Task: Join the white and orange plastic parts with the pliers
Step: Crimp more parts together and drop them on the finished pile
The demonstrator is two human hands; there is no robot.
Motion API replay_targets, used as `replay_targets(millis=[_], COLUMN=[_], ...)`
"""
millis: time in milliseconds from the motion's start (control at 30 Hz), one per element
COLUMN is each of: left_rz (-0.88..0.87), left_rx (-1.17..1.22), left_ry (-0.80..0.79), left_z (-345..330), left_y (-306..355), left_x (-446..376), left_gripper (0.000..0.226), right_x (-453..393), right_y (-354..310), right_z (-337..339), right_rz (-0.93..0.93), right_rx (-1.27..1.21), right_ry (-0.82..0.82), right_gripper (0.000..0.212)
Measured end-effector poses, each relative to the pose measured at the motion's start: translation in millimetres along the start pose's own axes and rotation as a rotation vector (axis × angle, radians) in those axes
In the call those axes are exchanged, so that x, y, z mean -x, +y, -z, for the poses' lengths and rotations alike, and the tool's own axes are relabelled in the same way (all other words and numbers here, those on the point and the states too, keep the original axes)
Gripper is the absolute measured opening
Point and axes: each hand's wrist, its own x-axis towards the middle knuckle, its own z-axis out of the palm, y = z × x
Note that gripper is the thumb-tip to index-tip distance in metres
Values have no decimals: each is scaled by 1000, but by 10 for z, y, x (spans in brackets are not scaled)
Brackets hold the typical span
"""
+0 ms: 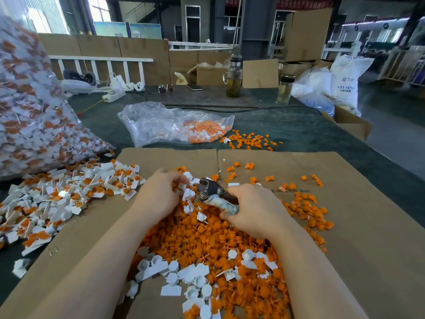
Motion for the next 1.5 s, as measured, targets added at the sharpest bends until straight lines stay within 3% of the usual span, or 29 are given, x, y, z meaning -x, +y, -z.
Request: replay_targets(millis=[233,333,400,533,633,967,1100,1333,1500], left_rz=[-12,6,30,183,259,173,193,187,185], left_rx=[-56,6,180,823,1055,1095,1163,1076,1079], left_ry=[61,130,138,40,-57,-71,-41,101,112], left_z=[51,61,87,113,98,41,-4,-51,-58], left_y=[35,77,123,249,340,520,593,641,692], left_x=[30,51,58,93,121,179,208,256,300], left_gripper=[11,15,15,21,12,17,20,6,6], right_x=[-4,-17,-28,-34,-27,-41,-18,-18,-9], right_y=[-19,-4,7,2,-2,-28,-25,-49,-71], right_z=[-52,-56,-49,-11,13,40,54,58,62], right_rz=[11,-23,-54,-99,-142,-206,-173,-138,-141], right_rx=[-18,-70,-105,-263,-380,-661,-786,-765,-696], right_ry=[1,57,115,240,306,399,441,507,569], right_gripper=[19,17,17,14,13,4,19,18,19])
